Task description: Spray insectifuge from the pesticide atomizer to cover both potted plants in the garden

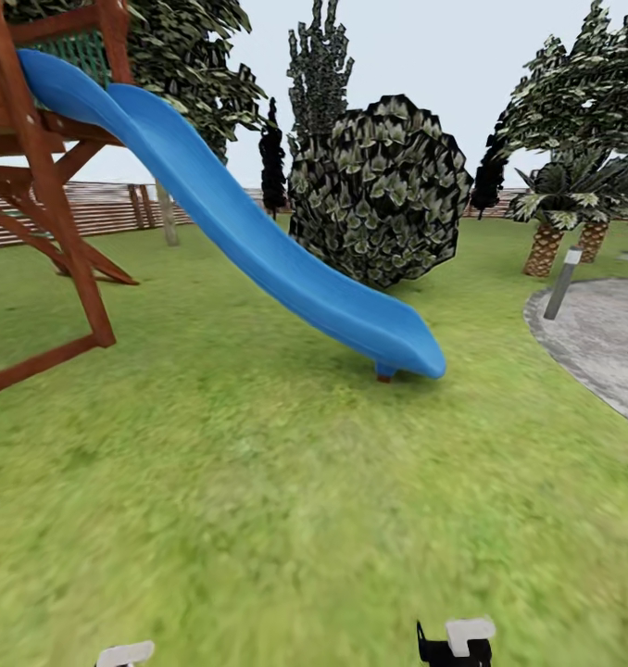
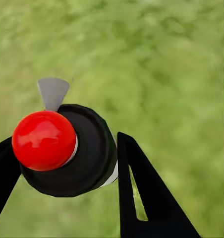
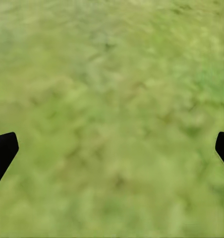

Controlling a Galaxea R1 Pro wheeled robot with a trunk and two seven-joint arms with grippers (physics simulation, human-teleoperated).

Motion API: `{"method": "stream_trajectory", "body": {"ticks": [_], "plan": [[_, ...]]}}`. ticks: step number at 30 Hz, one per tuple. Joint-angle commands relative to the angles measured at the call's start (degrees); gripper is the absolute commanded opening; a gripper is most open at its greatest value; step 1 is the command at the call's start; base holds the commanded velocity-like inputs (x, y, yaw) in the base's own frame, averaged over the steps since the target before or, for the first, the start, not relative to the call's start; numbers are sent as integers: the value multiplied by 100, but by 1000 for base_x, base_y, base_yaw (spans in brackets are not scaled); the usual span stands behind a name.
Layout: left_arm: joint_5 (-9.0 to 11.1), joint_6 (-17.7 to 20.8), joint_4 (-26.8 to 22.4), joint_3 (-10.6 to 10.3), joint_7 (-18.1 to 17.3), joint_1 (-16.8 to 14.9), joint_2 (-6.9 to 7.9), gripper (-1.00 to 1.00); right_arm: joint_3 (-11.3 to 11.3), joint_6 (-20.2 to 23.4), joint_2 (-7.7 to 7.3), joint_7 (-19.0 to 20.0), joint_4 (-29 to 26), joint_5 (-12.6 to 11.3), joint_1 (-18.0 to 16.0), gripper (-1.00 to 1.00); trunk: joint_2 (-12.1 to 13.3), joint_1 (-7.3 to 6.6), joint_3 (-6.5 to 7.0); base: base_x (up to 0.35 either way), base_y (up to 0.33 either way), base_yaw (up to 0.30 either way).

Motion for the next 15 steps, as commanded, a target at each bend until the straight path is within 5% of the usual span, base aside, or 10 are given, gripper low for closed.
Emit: {"method": "stream_trajectory", "body": {"ticks": [1,15], "plan": [[-60,-21,5,39,10,-3,0,-100,-2,-6,1,-47,7,61,-5,100,-2,6,-6,685,0,-264],[-51,-30,5,39,-47,-3,2,-100,-2,-6,1,-46,7,61,-5,100,-2,6,-6,685,0,-264]]}}
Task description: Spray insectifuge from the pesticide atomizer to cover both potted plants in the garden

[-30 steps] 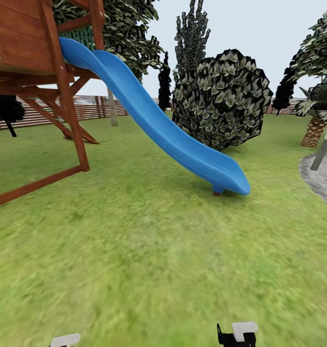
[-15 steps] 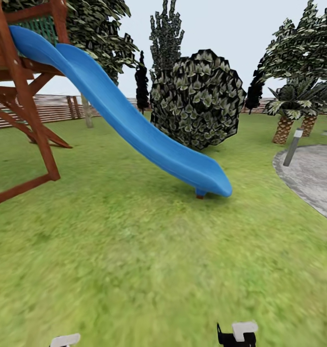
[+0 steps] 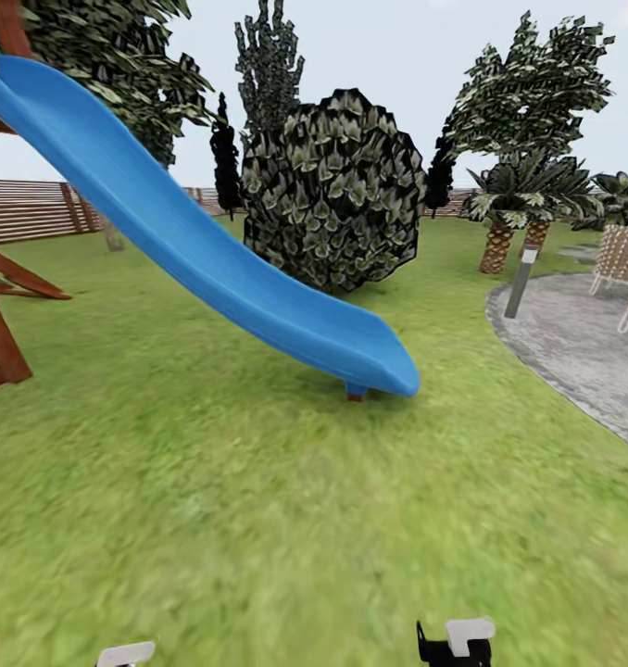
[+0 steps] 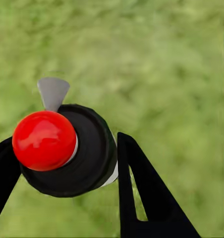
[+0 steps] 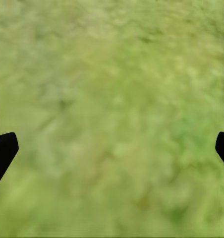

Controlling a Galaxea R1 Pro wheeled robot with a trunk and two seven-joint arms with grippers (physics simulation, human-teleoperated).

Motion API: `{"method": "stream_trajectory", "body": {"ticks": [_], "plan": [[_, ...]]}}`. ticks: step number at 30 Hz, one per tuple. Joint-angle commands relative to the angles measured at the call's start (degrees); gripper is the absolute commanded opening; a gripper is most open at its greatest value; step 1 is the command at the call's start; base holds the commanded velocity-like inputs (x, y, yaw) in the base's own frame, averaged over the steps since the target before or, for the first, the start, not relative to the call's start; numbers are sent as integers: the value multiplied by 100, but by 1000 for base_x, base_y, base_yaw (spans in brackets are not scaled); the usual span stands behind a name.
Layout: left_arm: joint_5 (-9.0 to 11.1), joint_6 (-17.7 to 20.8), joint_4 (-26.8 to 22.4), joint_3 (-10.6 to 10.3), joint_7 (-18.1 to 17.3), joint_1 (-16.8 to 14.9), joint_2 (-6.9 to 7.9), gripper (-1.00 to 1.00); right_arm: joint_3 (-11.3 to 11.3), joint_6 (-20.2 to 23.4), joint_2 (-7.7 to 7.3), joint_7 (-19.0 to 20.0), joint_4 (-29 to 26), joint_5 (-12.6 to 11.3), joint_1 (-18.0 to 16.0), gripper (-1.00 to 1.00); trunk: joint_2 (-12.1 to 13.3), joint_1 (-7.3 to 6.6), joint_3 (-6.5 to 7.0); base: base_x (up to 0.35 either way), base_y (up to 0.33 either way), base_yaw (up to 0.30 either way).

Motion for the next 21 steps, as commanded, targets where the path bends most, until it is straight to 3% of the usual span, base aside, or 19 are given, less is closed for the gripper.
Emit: {"method": "stream_trajectory", "body": {"ticks": [1,18,21], "plan": [[-60,-21,5,43,8,-3,2,-100,-2,-6,1,-51,7,61,-5,100,-2,6,-6,685,0,-264],[-61,-21,5,43,8,5,7,-100,-2,-6,9,-53,7,61,-5,100,-2,6,-6,687,0,-283],[-61,-19,5,43,8,3,7,-100,-2,-6,9,-53,7,61,-5,100,-2,6,-6,337,-39,-300]]}}
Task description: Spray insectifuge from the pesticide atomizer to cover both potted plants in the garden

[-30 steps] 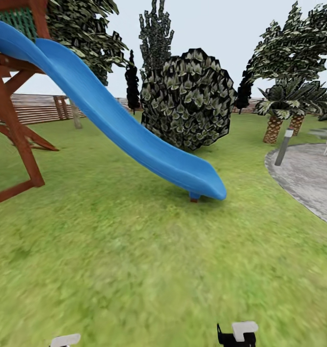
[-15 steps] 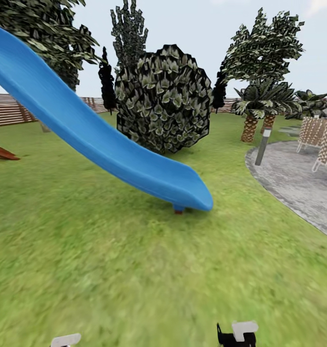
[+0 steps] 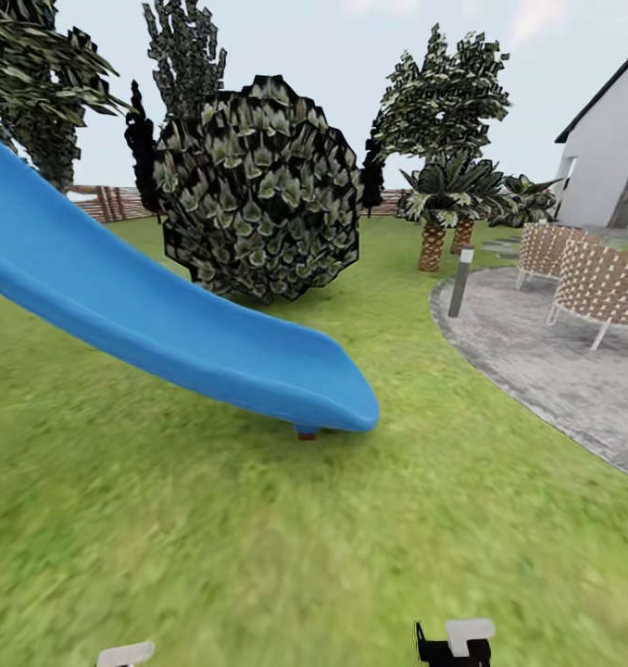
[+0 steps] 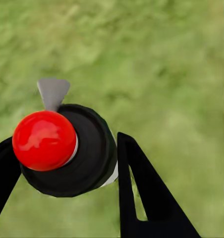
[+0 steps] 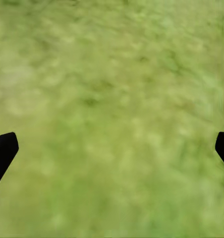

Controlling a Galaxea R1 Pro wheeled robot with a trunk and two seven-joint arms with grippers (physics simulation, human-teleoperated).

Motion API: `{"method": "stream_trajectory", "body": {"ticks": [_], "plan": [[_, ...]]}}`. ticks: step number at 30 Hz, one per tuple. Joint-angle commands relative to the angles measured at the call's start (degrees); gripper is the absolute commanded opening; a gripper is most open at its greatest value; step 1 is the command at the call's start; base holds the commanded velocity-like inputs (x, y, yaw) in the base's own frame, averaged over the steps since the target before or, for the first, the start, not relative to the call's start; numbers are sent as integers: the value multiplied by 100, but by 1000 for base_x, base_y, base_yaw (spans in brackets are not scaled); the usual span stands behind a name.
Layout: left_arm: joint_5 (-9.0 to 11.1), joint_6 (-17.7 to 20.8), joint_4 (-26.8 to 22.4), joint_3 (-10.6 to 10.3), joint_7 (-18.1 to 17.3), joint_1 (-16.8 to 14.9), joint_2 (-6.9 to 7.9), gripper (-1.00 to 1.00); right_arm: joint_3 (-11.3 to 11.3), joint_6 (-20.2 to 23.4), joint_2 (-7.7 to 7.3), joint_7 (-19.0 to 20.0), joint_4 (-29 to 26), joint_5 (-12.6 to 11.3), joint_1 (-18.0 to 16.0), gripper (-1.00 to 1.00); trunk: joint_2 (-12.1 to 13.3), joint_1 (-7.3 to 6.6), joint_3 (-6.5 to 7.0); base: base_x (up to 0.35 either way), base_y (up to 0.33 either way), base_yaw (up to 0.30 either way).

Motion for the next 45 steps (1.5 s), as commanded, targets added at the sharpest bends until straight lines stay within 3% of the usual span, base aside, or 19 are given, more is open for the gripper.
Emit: {"method": "stream_trajectory", "body": {"ticks": [1,15,38,45], "plan": [[-60,-18,3,44,8,-2,-4,-100,-2,-5,1,-49,6,61,-5,100,-2,2,-5,228,-32,-300],[-34,-13,-19,44,8,-6,-9,-100,-2,-5,1,-49,6,61,-5,100,-2,2,-5,117,-3,-300],[-57,5,-26,44,26,-8,-17,-100,-2,-5,1,-49,6,58,-5,100,-2,2,-5,343,-45,-300],[-60,12,-30,44,67,-5,-17,-100,-2,-5,1,-49,6,57,-5,100,-2,2,-5,694,-3,-300]]}}
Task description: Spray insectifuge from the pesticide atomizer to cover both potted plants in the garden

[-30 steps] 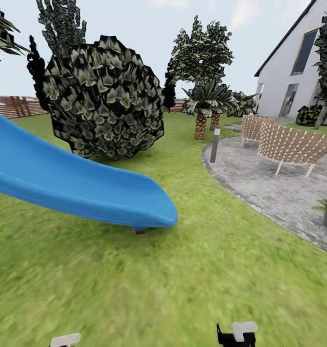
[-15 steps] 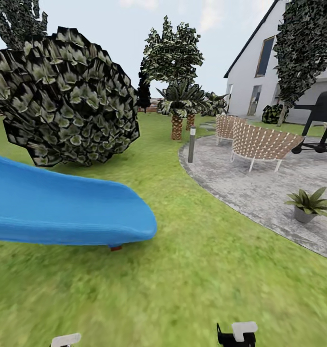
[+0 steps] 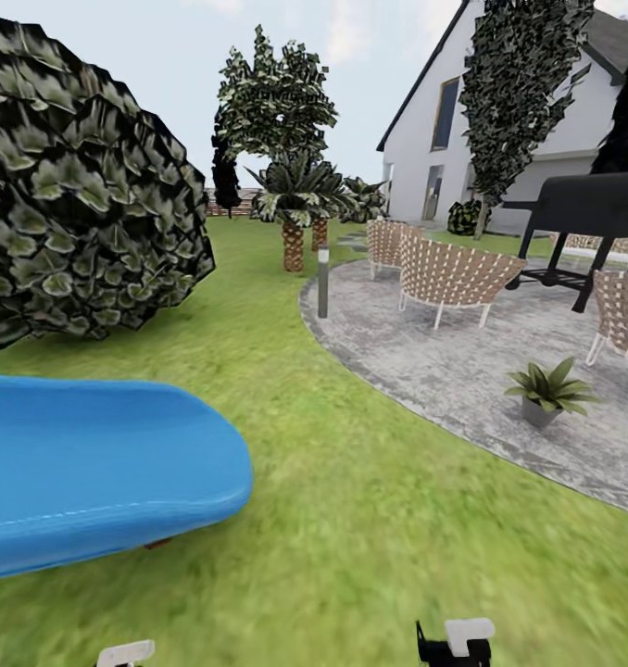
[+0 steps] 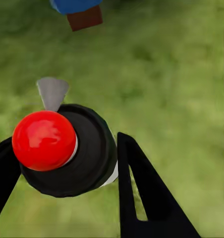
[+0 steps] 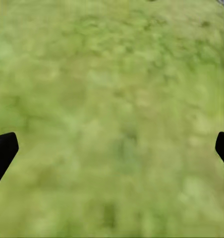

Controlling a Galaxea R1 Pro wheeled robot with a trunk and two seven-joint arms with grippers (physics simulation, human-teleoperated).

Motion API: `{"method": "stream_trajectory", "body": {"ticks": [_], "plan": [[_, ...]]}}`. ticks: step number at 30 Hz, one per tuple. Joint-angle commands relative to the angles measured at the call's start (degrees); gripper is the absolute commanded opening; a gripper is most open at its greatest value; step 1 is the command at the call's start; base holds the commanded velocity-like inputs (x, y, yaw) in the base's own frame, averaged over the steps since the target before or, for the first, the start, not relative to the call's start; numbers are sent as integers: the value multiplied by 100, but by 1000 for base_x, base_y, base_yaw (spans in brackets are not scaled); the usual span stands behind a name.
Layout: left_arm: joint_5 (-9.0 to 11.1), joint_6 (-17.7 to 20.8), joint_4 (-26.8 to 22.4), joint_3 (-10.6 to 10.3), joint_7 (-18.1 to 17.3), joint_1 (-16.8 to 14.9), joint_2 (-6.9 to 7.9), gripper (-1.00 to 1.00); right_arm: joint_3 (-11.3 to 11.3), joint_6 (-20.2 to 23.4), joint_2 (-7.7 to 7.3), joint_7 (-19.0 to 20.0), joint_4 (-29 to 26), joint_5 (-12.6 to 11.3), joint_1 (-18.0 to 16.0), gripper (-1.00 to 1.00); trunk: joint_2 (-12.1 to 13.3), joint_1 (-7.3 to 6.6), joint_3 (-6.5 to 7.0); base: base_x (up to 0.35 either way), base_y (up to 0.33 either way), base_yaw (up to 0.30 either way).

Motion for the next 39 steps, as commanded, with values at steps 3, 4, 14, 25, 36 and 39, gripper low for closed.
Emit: {"method": "stream_trajectory", "body": {"ticks": [3,4,14,25,36,39], "plan": [[-61,-21,5,37,10,-5,0,-100,-2,-6,1,-49,7,61,-5,100,-2,6,-6,696,-13,-300],[-61,-21,5,37,9,-6,0,-100,-2,-6,1,-49,7,62,-5,100,-2,6,-6,695,-121,-300],[-69,-20,5,37,17,-6,0,-100,-2,-6,1,-49,7,61,-5,100,-2,6,-6,549,-416,-300],[-52,-38,5,37,13,-6,0,-100,-2,-6,1,-49,7,62,-5,100,-2,6,-6,610,-309,-300],[-52,-43,5,37,8,-7,0,-100,-2,-6,1,-49,7,61,-5,100,-2,6,-6,694,-16,-300],[-52,-46,5,37,8,-7,0,-100,-2,-6,1,-49,7,60,-5,100,-2,6,-6,694,0,-300]]}}
